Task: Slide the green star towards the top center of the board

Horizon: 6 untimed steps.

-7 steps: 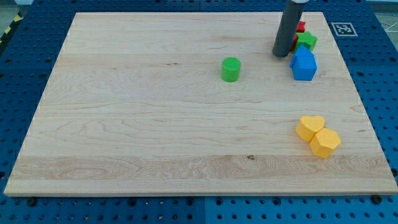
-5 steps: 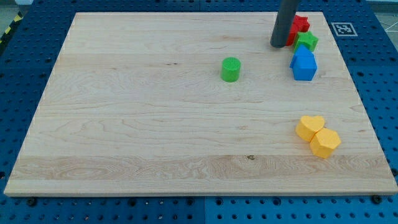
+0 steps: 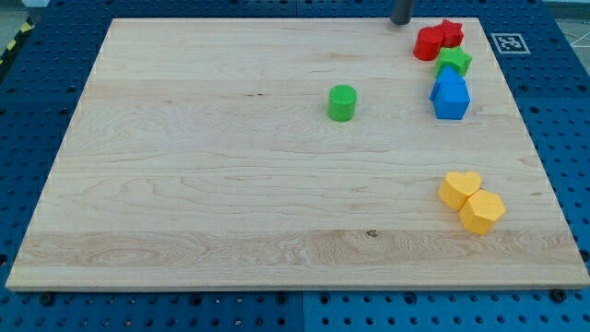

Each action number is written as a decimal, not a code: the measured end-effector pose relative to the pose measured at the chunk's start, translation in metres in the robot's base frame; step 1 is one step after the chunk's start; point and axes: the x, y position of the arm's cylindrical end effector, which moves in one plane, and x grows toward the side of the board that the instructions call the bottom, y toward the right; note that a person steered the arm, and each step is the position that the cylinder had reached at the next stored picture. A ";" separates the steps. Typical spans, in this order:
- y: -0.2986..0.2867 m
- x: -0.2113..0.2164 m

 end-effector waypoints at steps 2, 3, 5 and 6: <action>0.081 -0.002; 0.131 0.012; 0.135 0.114; 0.112 0.114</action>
